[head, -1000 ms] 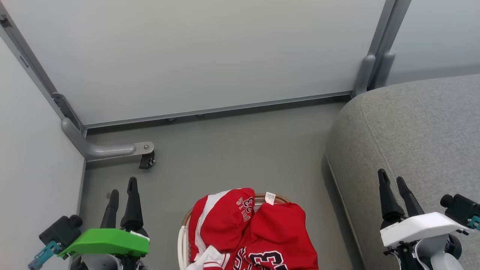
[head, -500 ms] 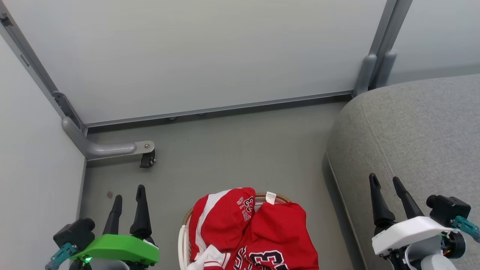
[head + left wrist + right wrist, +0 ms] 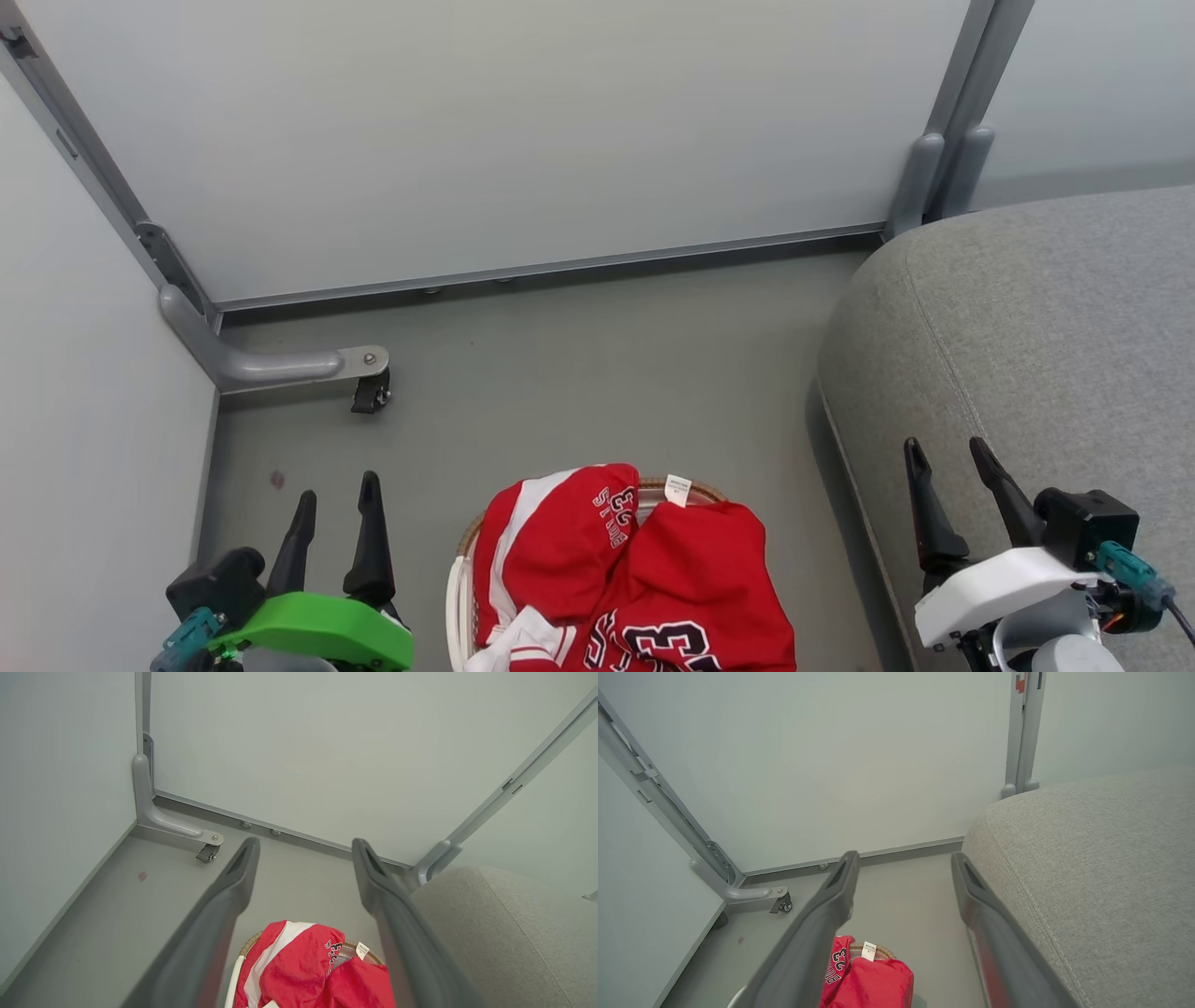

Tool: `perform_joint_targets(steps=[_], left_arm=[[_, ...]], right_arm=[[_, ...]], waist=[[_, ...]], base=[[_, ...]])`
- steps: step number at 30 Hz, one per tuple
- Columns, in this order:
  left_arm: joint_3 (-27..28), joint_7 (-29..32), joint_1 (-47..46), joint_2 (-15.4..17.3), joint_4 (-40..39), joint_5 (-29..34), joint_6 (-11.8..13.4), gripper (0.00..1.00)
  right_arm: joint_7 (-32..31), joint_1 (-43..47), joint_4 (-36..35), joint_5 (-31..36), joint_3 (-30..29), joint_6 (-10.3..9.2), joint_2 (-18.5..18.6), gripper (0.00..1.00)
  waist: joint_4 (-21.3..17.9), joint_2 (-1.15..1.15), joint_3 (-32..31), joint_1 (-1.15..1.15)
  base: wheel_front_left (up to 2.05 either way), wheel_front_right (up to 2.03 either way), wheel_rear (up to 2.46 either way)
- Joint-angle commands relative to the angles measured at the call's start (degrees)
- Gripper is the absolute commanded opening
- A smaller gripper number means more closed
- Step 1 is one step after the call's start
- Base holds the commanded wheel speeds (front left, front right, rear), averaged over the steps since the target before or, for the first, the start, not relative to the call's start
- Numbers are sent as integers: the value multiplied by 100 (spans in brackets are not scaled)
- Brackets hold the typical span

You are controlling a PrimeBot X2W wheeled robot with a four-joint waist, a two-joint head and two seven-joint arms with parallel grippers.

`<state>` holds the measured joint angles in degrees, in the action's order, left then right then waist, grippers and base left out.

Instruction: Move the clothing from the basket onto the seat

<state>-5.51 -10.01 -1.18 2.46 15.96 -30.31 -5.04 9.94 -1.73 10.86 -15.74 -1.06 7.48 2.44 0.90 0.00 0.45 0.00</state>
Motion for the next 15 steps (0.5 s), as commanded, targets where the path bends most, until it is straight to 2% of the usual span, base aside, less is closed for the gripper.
perform_joint_targets(steps=[1, 15], left_arm=[[-18, -48, 0, 44, -2, 172, 1, 100], [-92, -229, 16, 51, 230, 704, 40, 100]], right_arm=[[57, 41, -40, 177, 16, 1, 39, 100], [240, 80, -25, 976, 70, 2, 45, 100]], waist=[[4, 0, 1, 0], [26, 0, 11, 0]], base=[[0, 0, 0], [0, 0, 0]])
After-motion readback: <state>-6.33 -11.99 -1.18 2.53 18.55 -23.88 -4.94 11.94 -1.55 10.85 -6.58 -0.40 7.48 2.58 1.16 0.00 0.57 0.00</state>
